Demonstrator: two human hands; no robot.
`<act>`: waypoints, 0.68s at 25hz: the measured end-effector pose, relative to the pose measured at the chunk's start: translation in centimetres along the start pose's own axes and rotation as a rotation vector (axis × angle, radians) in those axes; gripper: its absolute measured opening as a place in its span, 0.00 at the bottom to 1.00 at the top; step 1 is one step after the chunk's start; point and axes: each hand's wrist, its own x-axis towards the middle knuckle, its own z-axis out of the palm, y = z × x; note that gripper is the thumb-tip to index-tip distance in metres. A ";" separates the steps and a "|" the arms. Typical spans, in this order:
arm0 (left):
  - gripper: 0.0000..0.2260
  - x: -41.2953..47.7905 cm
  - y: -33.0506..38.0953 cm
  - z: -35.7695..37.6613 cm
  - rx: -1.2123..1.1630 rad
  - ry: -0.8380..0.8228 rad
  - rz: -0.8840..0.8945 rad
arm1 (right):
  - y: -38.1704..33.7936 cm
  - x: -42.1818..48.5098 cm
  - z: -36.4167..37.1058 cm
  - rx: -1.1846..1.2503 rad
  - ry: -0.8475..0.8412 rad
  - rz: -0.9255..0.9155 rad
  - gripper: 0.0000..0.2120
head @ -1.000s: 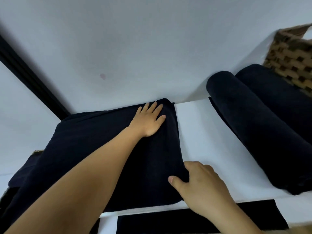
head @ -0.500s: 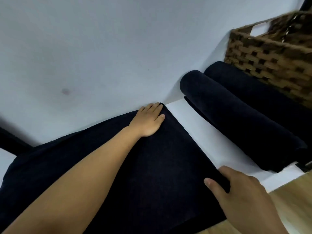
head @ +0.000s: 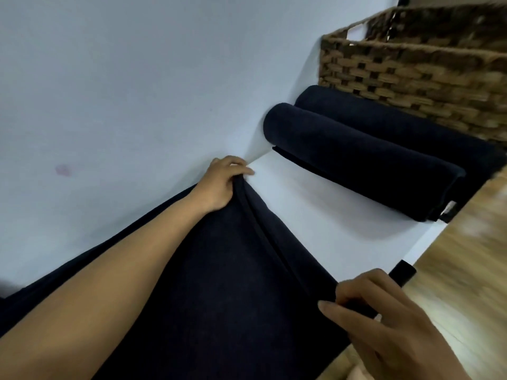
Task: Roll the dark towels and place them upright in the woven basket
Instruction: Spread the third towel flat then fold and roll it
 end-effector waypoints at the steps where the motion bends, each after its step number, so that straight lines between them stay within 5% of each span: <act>1: 0.23 0.3 -0.4 -0.4 0.015 -0.060 0.071 | 0.4 0.0 -0.4 0.054 0.012 0.055 0.13; 5: 0.11 3.1 -0.4 -4.1 0.135 -0.383 0.144 | 0.6 0.4 -2.1 0.434 0.099 0.446 0.04; 8: 0.04 5.5 -0.1 -5.9 0.241 -0.568 0.030 | 1.1 0.9 -2.4 0.731 0.179 0.886 0.19; 10: 0.08 6.6 0.2 -5.8 0.333 -0.584 0.032 | 1.7 1.4 -2.7 0.755 0.154 1.038 0.05; 17: 0.10 7.8 1.3 -5.4 0.377 -0.611 0.029 | 2.2 2.0 -3.8 0.477 -0.118 1.021 0.05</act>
